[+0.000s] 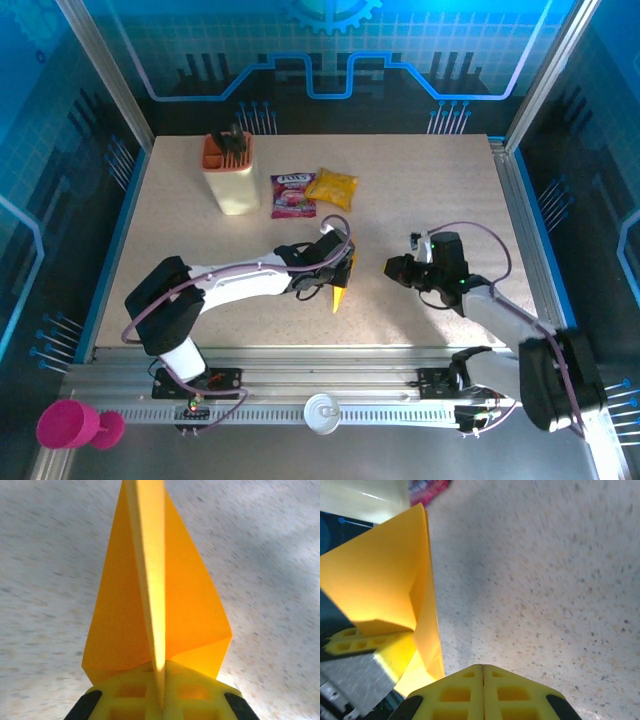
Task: Fold a paper plane with a square sheet of paper (pick it up from the middle)
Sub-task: Move a paper plane to the center of the table.
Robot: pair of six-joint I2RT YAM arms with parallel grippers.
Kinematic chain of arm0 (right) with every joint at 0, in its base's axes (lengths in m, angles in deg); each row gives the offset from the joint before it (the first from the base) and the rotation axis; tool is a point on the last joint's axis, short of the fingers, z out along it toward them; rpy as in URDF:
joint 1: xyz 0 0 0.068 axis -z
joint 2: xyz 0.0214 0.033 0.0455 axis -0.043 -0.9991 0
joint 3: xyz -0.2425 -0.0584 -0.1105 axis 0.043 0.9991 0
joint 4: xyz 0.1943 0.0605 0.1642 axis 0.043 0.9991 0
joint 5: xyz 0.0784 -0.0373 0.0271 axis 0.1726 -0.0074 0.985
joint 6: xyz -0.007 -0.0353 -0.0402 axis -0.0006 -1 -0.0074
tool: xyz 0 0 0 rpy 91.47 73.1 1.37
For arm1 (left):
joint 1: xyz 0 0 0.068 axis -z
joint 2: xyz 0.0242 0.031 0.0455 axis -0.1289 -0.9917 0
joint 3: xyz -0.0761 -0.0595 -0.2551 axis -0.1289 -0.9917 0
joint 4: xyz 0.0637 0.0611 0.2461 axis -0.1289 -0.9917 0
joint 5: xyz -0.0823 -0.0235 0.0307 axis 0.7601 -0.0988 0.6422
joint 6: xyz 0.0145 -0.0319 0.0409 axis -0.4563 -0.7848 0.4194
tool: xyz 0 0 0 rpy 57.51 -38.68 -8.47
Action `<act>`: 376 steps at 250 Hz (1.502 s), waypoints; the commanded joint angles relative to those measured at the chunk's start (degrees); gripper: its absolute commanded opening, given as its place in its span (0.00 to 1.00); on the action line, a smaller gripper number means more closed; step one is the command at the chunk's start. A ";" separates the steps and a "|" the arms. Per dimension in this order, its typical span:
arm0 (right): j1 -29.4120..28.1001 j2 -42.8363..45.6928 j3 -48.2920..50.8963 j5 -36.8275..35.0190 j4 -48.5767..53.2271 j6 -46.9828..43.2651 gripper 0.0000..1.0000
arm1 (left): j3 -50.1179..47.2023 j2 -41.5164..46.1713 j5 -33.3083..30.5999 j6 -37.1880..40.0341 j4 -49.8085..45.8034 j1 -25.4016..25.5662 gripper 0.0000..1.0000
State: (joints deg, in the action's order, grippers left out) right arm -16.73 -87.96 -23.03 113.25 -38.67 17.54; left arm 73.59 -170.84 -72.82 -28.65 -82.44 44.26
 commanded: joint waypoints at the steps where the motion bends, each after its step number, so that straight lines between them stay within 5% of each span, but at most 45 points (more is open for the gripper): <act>1: -1.29 4.45 -2.00 -3.05 15.40 -3.83 0.08 | 4.00 -1.91 -10.39 4.32 -11.55 0.03 0.00; 108: -7.53 10.84 3.43 -6.26 16.83 -0.42 0.08 | 6.58 -12.25 -10.83 4.34 -12.43 0.10 0.00; 161: -7.54 10.34 2.65 -6.63 17.05 -1.21 0.08 | 4.54 -11.39 -10.22 3.79 -11.40 0.19 0.28; 376: -7.62 10.23 1.42 -6.57 17.74 -2.08 0.06 | 2.31 -16.37 -9.18 -2.03 -10.31 2.40 0.55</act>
State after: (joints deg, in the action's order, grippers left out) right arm -23.52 -78.63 -19.90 107.00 -22.65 16.56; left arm 77.63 -184.48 -83.57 -28.47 -91.38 45.98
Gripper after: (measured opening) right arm 0.059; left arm 0.529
